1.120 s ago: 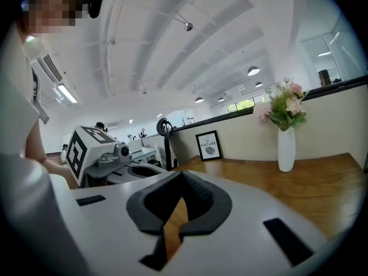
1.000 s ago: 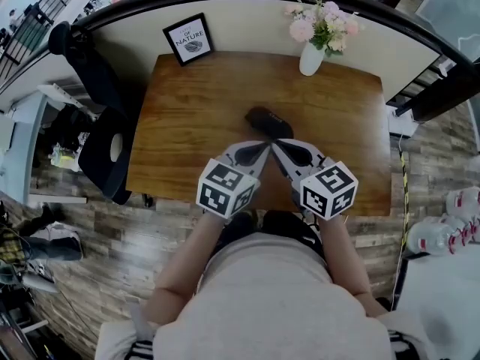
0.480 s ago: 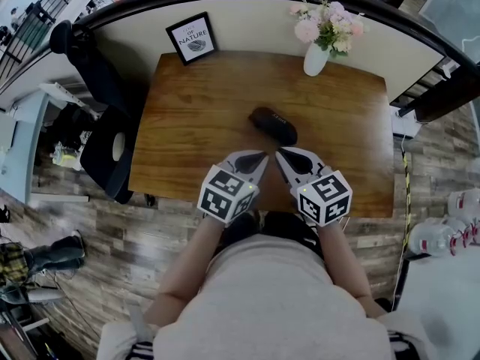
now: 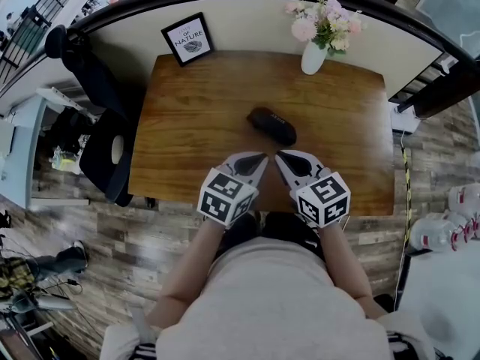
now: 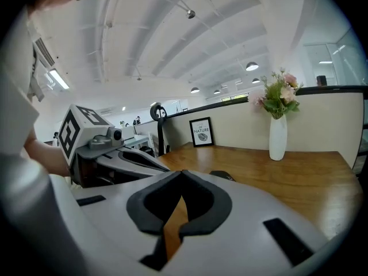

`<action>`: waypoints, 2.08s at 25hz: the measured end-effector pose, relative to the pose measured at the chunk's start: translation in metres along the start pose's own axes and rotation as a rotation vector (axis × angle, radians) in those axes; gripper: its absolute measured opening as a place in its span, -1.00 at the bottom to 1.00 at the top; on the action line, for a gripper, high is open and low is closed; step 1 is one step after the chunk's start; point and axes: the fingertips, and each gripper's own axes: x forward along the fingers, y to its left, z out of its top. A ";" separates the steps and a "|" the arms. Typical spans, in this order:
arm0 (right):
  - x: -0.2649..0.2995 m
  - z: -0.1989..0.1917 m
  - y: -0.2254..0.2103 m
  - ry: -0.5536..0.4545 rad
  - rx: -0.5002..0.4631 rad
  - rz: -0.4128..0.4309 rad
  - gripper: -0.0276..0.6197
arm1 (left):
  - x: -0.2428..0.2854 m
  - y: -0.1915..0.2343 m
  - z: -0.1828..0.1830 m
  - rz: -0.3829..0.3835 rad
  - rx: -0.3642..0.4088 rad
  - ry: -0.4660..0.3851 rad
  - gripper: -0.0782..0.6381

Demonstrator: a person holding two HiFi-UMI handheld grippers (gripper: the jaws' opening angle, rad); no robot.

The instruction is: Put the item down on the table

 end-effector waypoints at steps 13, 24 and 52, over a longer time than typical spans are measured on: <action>0.003 -0.008 0.001 0.021 0.009 -0.009 -0.88 | 0.003 -0.001 -0.004 -0.028 -0.006 0.004 -0.75; 0.002 -0.010 0.002 0.031 0.004 0.004 -0.88 | 0.003 -0.001 -0.002 -0.026 0.001 -0.008 -0.75; 0.004 -0.009 0.008 0.025 0.020 0.043 -0.88 | 0.004 0.003 -0.016 -0.021 -0.039 0.025 -0.75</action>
